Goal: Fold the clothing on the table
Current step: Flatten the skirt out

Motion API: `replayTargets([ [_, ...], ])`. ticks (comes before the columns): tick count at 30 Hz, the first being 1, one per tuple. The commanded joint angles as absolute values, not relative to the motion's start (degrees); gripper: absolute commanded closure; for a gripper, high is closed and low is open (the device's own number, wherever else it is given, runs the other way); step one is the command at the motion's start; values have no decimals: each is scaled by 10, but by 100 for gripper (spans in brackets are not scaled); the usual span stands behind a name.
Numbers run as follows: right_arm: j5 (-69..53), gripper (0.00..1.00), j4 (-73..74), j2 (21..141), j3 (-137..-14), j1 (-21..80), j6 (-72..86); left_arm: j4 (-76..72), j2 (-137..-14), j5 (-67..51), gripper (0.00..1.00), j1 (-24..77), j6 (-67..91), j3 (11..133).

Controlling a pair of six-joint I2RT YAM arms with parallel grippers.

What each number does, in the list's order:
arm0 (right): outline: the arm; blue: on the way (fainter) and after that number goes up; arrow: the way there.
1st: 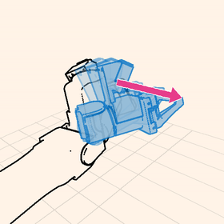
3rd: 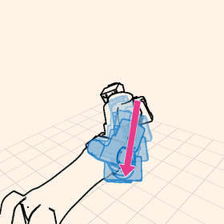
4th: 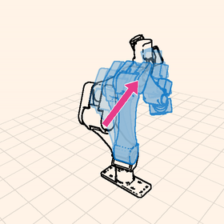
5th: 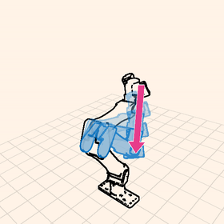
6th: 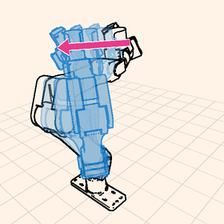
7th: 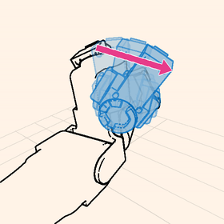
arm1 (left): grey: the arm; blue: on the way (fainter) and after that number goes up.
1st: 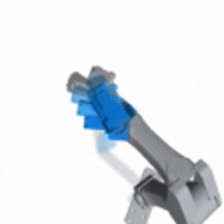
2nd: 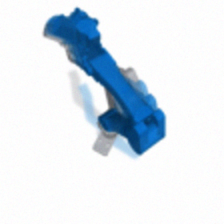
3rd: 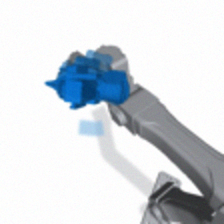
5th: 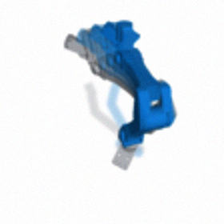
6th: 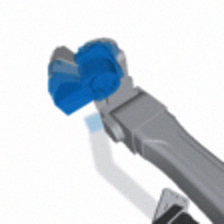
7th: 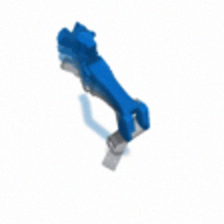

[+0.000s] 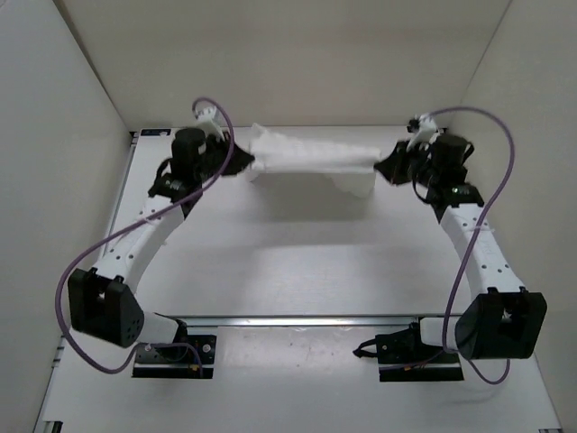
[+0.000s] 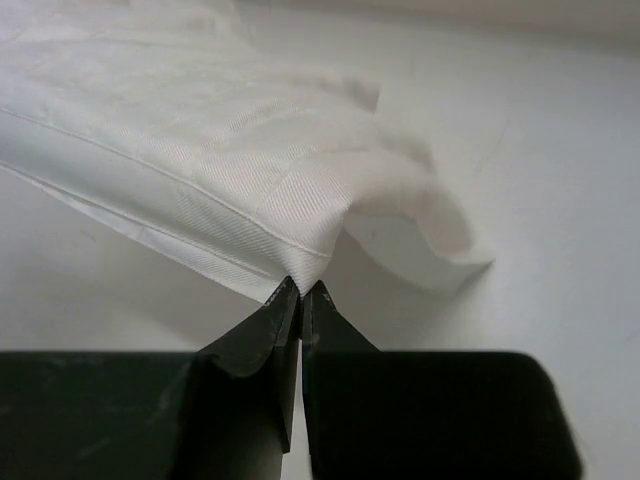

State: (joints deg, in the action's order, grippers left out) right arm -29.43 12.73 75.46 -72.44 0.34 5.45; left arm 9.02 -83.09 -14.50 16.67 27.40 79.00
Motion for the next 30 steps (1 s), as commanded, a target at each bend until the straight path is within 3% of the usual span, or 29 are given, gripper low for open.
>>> replayTargets([
  [1, -242, 100, 162, 701, -552, -12, 36, 129, -743, -63, 100, 170, 241, 620],
  [6, -250, 100, 193, 597, -386, 58, 106, 205, -630, -57, 100, 227, 257, 463],
  [12, -262, 100, 171, 578, -330, 92, 163, 179, -594, -82, 100, 208, 297, 398],
  [15, -302, 100, 150, 654, -389, 35, 148, 136, -704, -90, 100, 181, 285, 446],
  [18, -298, 100, 170, 756, -527, 11, 110, 120, -825, -102, 100, 158, 264, 576],
  [23, -298, 100, 247, 883, -874, -11, 70, 189, -967, -129, 100, 128, 241, 932],
  [26, -249, 100, 293, 897, -1012, -4, 33, 216, -975, -92, 100, 140, 209, 1060],
  [28, -225, 100, 285, 869, -1023, 14, 14, 226, -938, -44, 100, 160, 171, 1077],
  [30, -228, 100, 263, 832, -951, 11, 8, 201, -897, -18, 100, 164, 153, 997],
])
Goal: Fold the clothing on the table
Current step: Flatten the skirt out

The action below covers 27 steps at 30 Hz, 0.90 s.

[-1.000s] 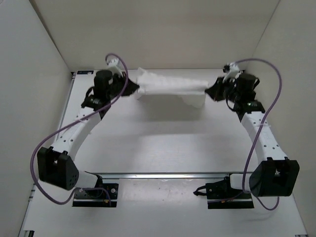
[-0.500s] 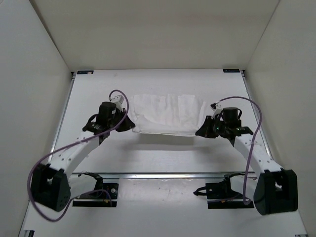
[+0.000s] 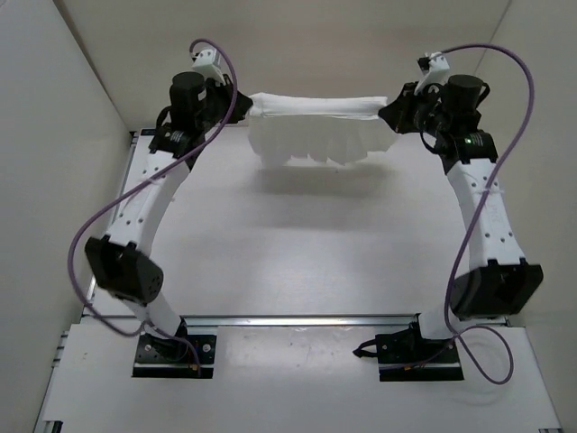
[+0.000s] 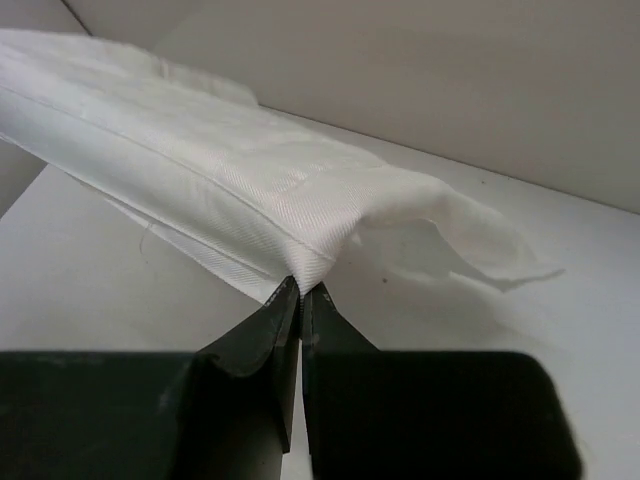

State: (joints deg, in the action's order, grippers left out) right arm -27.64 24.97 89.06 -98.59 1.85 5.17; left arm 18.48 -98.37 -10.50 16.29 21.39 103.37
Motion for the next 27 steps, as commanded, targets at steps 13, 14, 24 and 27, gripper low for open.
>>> replayTargets([
  [13, -250, 100, 250, 524, -347, 91, 126, 245, -568, -77, 100, 261, 241, 455],
  [14, -256, 100, 257, 496, -326, 97, 157, 261, -543, -79, 100, 272, 247, 432],
  [24, -321, 100, 214, 511, -325, 84, 186, 253, -587, -127, 100, 207, 287, 430],
  [27, -339, 100, 172, 583, -377, 61, 164, 223, -666, -121, 100, 187, 282, 484],
])
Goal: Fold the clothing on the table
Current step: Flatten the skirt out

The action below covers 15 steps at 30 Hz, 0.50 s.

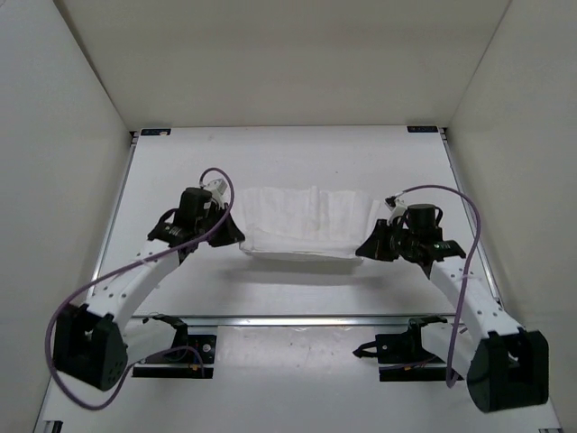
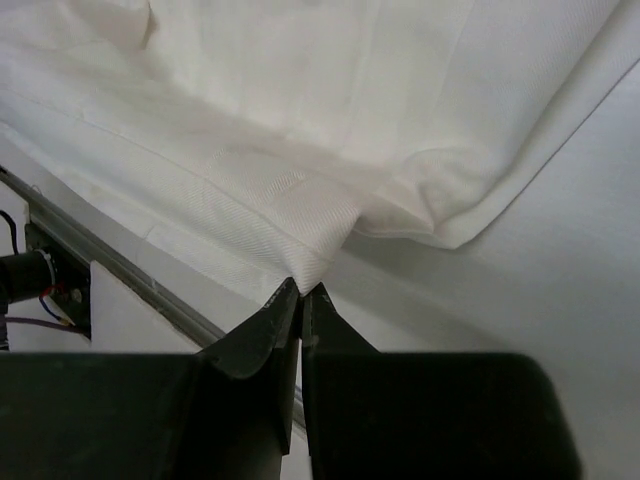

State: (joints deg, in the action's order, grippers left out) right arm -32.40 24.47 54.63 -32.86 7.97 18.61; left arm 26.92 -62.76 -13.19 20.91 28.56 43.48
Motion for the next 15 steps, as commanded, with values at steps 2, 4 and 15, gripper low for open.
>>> replayTargets([
  [2, -338, 100, 155, 635, -423, 60, 141, 203, -726, -129, 100, 183, 268, 519],
  [4, -333, 100, 153, 684, -477, 55, 118, 190, -779, -134, 100, 175, 254, 596],
  [15, -333, 100, 183, 877, -884, 1, 64, 200, -974, -99, 100, 168, 225, 968],
])
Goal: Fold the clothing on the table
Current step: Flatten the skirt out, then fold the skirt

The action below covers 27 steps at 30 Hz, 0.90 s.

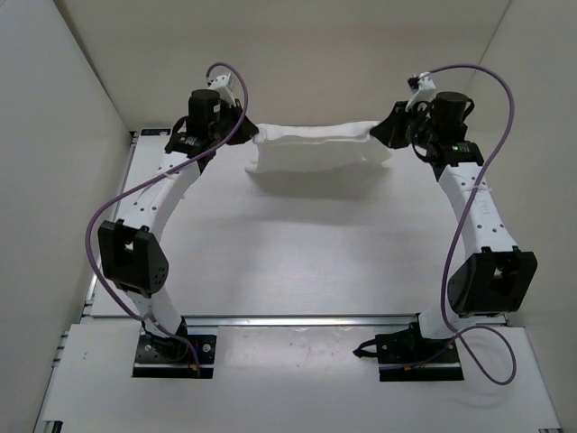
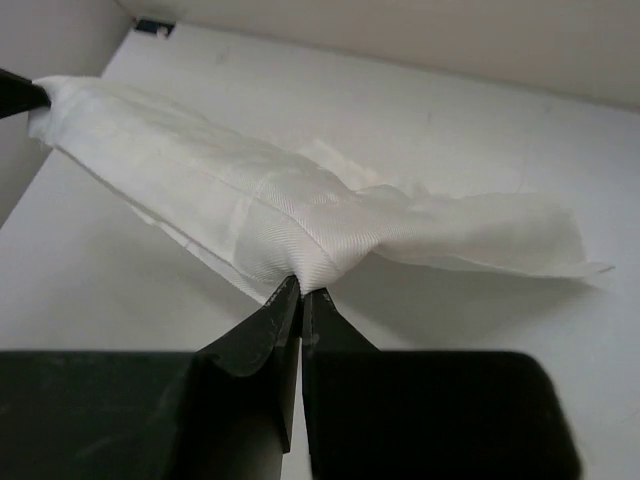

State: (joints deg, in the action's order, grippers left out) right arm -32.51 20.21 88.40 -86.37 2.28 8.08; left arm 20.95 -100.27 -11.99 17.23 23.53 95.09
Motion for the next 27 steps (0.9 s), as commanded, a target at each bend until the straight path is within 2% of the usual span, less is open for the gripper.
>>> replayTargets([
  [1, -339, 100, 181, 873, -869, 1, 64, 196, -963, -98, 100, 166, 223, 956],
  [3, -346, 100, 181, 853, -817, -18, 62, 188, -937, -91, 100, 170, 214, 878],
  [6, -334, 100, 173, 785, -671, -4, 55, 173, -872, -87, 100, 178, 207, 749],
  [11, -302, 100, 199, 588, -393, 61, 125, 238, -726, -55, 100, 256, 186, 577],
  [15, -278, 100, 265, 442, -318, 154, 224, 325, -600, -94, 100, 309, 249, 484],
  [17, -288, 100, 248, 416, -289, 171, 286, 324, -562, -105, 100, 288, 289, 455],
  [19, -313, 100, 204, 444, -266, 164, 287, 295, -555, -133, 100, 222, 294, 428],
  [22, -364, 99, 129, 519, -268, 106, 268, 262, -617, -135, 100, 188, 286, 434],
  [27, -373, 100, 84, 703, -384, 51, 201, 218, -825, -165, 100, 175, 264, 539],
])
